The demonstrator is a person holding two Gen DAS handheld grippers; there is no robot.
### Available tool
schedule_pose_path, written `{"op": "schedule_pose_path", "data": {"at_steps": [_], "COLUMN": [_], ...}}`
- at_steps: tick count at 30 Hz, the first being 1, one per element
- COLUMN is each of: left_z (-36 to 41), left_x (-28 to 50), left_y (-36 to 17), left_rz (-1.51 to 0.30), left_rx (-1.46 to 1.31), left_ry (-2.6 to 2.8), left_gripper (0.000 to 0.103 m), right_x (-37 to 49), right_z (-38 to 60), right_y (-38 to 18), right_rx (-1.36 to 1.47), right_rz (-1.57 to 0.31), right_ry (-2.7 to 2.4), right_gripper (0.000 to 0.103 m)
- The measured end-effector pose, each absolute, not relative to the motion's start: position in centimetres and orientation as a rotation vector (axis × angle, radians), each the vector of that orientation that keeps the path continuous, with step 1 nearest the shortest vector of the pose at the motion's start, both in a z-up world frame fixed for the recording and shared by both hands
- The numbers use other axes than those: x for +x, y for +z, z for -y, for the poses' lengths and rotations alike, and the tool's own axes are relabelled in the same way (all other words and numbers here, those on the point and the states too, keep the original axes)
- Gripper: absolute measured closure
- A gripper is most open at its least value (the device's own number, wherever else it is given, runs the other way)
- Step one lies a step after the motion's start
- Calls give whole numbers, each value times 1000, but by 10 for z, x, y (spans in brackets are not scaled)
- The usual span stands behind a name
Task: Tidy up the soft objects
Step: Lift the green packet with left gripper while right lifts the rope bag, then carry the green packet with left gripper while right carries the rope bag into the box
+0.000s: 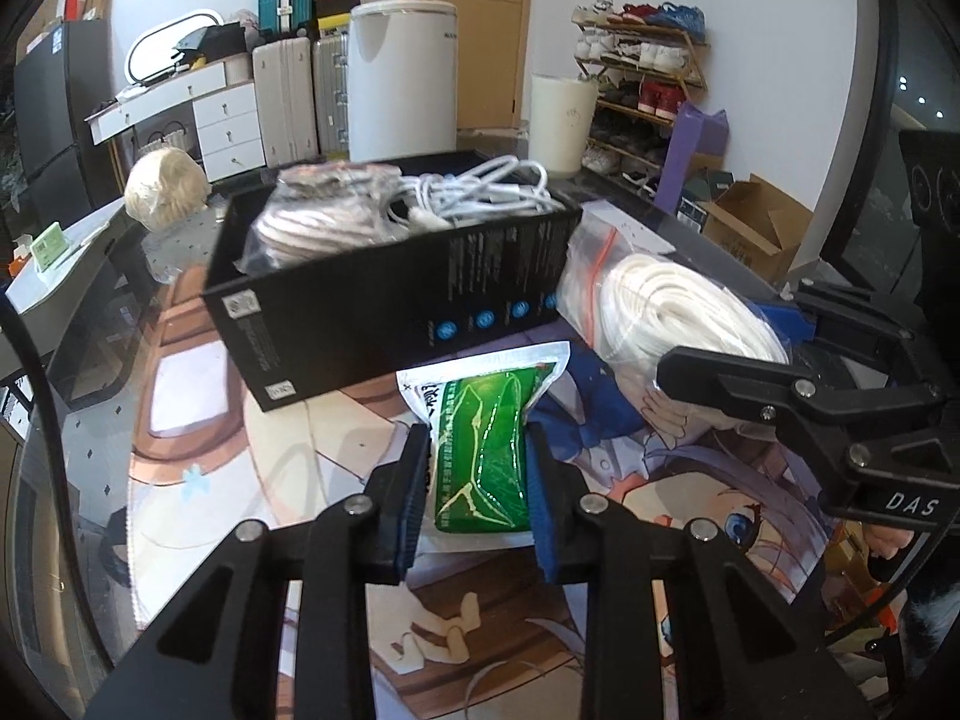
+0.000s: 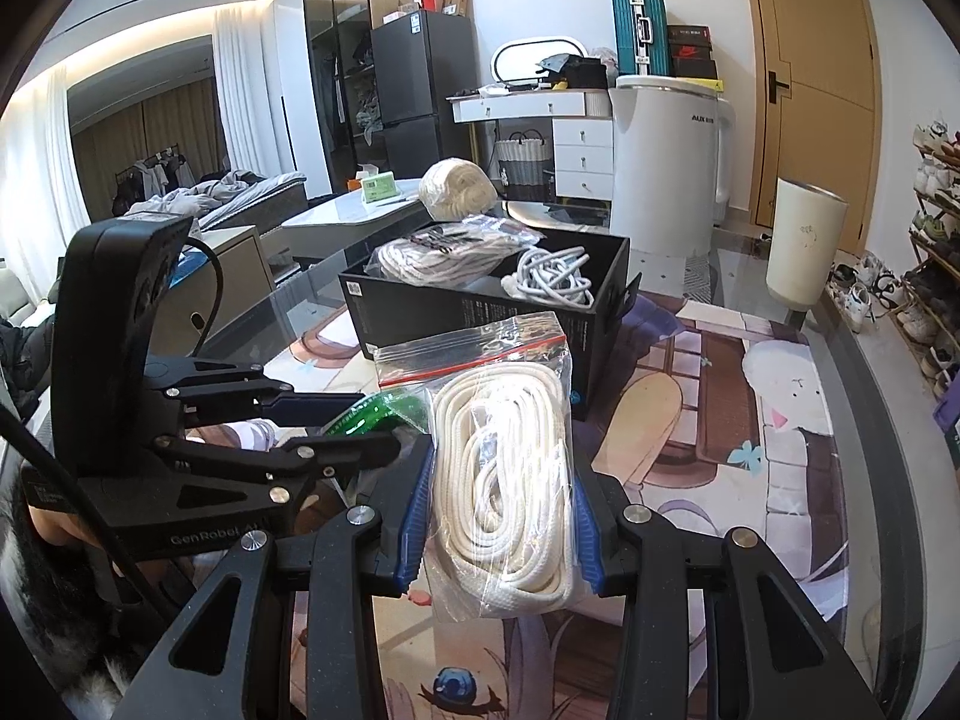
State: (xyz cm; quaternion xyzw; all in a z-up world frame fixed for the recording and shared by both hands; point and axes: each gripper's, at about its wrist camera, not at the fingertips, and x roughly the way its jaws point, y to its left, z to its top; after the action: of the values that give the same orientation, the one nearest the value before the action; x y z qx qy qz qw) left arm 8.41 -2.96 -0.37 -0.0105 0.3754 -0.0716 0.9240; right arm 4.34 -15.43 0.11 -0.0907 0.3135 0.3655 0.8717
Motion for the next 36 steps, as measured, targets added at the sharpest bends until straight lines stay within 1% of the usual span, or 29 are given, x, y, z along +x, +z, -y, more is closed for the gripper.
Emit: {"op": "schedule_pose_path", "data": {"at_steps": [20,36], "left_z": [-7,-37], "left_x": [76,109], "left_y": [39,61], "left_rz": [-617,-541], "left_rx": [-70,-121], "left_ry": [-88,-39], "left_gripper": [75,75], "right_x": [50,89], "right_z": [143,122], "right_y": [30,54], "right_rx": [-170,-118], "right_rz": [-561,-532], "right_ry": [762,731], "right_gripper": [63,63]}}
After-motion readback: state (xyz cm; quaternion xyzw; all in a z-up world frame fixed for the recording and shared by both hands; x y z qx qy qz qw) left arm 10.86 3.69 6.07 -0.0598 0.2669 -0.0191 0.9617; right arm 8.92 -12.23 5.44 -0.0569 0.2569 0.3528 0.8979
